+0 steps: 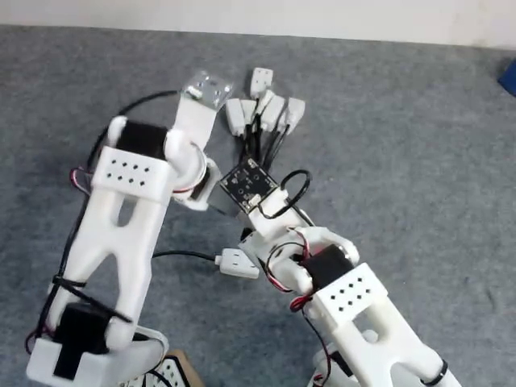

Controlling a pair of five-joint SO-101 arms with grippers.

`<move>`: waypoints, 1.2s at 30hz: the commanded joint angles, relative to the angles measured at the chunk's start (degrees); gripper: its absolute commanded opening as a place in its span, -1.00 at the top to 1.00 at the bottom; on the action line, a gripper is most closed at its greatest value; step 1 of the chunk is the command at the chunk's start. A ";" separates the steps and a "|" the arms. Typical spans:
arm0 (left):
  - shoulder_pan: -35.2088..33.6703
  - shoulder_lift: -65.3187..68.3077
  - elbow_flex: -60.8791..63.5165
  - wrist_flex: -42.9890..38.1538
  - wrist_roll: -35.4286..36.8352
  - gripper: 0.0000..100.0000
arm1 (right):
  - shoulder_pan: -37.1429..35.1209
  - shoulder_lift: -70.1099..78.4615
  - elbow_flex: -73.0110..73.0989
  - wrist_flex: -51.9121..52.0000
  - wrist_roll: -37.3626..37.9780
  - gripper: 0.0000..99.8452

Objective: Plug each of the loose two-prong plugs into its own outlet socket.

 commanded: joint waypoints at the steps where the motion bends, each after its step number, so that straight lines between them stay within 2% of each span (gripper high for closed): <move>1: 1.10 -1.19 12.09 -12.31 -0.44 0.28 | -0.22 -1.63 -4.70 1.71 -0.62 0.99; 3: 1.19 -1.19 14.29 -15.21 -0.44 0.28 | -0.22 -1.63 -5.32 2.15 -0.62 0.99; 8: 1.01 -0.92 15.16 -15.91 -0.44 0.28 | -0.22 -1.71 -6.55 3.12 -0.62 0.99; 20: 0.92 -0.84 18.77 -19.08 -0.53 0.28 | -0.22 -1.45 -18.24 16.04 -0.44 0.99; 24: -2.68 -2.59 17.98 -18.64 -0.62 0.28 | 1.27 -1.45 -16.84 17.89 0.62 0.99; 29: -8.22 -9.80 16.57 -17.32 -2.90 0.28 | 3.82 -1.54 -10.07 15.43 3.69 0.99; 32: -8.13 -13.93 14.90 -15.56 -2.64 0.28 | 1.89 -1.54 -7.96 14.64 4.40 0.99; 36: -3.74 -16.04 15.78 -15.03 -2.46 0.28 | -2.77 -1.54 -8.31 14.64 2.02 0.99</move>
